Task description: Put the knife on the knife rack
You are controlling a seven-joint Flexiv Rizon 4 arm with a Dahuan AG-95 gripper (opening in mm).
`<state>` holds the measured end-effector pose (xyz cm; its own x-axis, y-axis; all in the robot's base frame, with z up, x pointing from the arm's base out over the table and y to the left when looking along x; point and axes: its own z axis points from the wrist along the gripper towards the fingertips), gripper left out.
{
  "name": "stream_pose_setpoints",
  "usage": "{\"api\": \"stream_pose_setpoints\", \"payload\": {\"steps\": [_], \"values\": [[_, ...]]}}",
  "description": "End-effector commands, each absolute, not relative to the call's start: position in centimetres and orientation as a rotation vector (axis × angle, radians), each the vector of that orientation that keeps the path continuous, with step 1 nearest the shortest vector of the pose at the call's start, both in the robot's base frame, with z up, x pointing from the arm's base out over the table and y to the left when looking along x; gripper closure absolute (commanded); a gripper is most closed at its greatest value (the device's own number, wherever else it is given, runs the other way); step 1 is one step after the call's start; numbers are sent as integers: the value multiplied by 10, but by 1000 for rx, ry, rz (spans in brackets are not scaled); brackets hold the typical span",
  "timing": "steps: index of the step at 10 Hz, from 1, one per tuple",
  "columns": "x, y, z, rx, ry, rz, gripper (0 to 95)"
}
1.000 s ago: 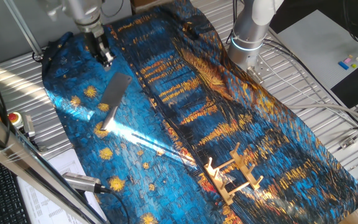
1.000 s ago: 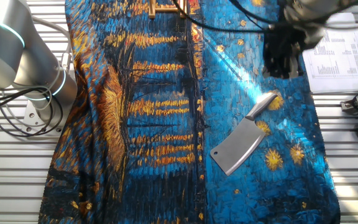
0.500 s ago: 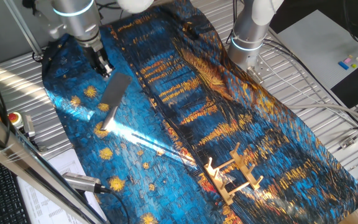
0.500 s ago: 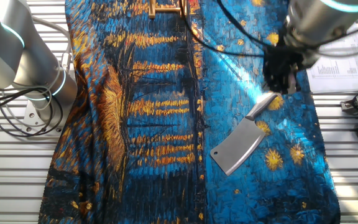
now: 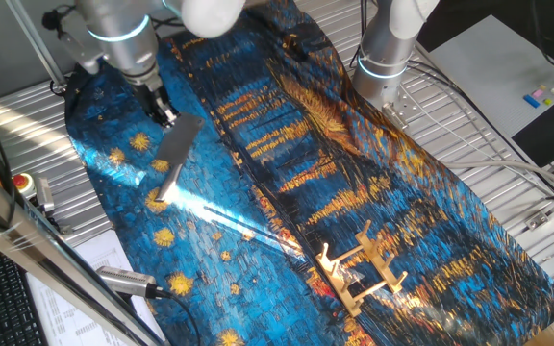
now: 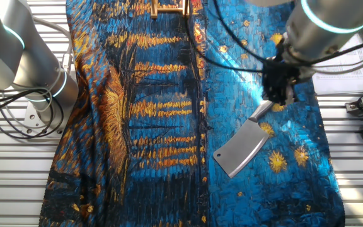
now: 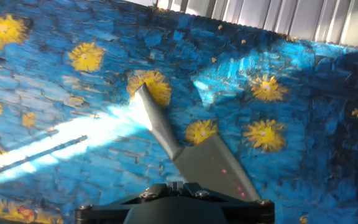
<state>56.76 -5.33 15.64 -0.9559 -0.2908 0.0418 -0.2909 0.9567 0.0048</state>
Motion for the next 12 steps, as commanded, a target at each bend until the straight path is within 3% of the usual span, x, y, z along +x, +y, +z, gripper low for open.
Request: {"api": "stream_pose_setpoints", "payload": {"steps": [1,4,12], "values": [[576,-53,142,503,-3060,0,950],[591,-48,141,574,-3044,1,950],[600,-47,100,807,-3012,-13,950]]}}
